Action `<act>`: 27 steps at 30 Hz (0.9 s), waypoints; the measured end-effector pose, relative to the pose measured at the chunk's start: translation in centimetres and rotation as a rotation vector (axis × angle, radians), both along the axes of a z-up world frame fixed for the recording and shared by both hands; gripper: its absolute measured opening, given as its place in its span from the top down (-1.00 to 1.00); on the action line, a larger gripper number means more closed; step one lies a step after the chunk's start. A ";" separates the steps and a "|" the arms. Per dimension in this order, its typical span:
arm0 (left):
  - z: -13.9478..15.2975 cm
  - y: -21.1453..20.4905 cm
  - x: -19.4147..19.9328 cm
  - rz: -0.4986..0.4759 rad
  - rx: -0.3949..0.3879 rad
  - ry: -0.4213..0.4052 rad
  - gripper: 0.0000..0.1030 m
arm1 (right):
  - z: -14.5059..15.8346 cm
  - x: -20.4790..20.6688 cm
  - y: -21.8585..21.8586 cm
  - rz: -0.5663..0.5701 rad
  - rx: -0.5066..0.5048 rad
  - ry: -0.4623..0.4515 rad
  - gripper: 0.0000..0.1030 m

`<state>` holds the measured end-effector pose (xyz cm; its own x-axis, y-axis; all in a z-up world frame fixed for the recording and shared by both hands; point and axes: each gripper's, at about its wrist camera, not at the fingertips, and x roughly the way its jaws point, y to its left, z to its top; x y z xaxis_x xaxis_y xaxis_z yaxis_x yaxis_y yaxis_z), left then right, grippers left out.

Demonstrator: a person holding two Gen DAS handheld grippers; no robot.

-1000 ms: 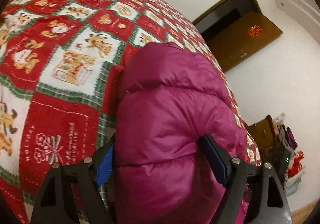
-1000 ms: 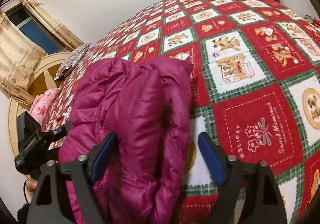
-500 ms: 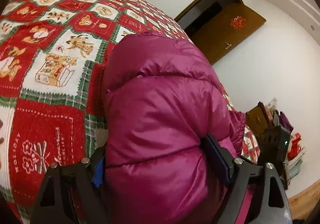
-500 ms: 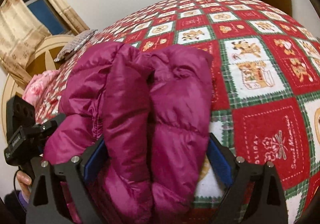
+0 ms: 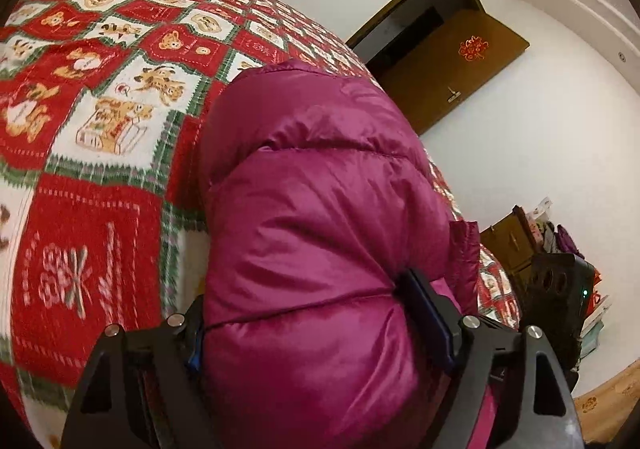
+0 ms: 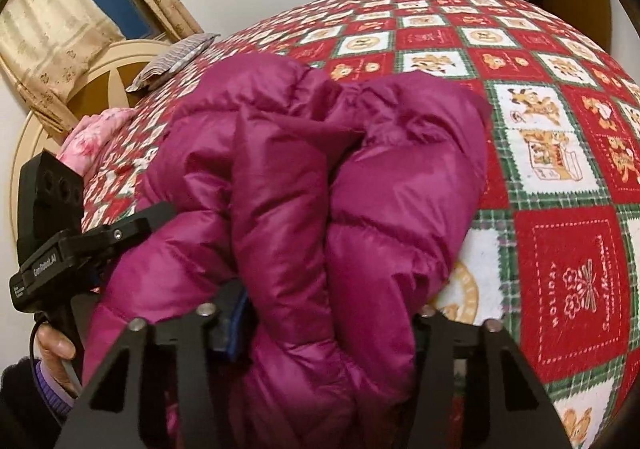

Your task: Fold large clothes

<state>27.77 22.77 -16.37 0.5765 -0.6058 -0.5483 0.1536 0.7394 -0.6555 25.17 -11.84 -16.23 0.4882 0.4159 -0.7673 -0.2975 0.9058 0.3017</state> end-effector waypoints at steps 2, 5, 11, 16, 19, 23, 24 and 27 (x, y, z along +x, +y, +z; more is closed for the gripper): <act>0.2 -0.1 -0.6 0.003 -0.005 -0.005 -0.57 | 0.4 -0.5 0.4 0.006 -0.023 -0.014 0.08; 0.8 -0.5 -1.5 -0.014 -0.013 -0.017 -0.57 | 1.1 -1.5 0.4 -0.004 -0.032 -0.027 0.19; 3.1 -2.4 -2.2 -0.060 -0.032 -0.061 -0.57 | 3.2 -3.4 -0.7 -0.037 -0.050 -0.068 0.33; 5.8 -5.2 -2.2 -0.119 -0.050 -0.113 -0.57 | 5.0 -4.4 -2.3 -0.082 -0.067 -0.110 0.36; 6.9 -6.8 -1.8 -0.145 -0.047 -0.134 -0.57 | 6.4 -5.0 -3.9 -0.121 -0.069 -0.144 0.37; 8.4 -9.2 -1.0 -0.196 -0.066 -0.152 -0.57 | 7.9 -5.9 -6.3 -0.124 -0.060 -0.179 0.39; 8.7 -9.9 -0.9 -0.210 -0.069 -0.157 -0.57 | 8.2 -6.1 -6.8 -0.137 -0.062 -0.187 0.39; 9.6 -12.2 -0.6 -0.261 -0.066 -0.177 -0.57 | 9.5 -6.6 -9.1 -0.184 -0.081 -0.205 0.39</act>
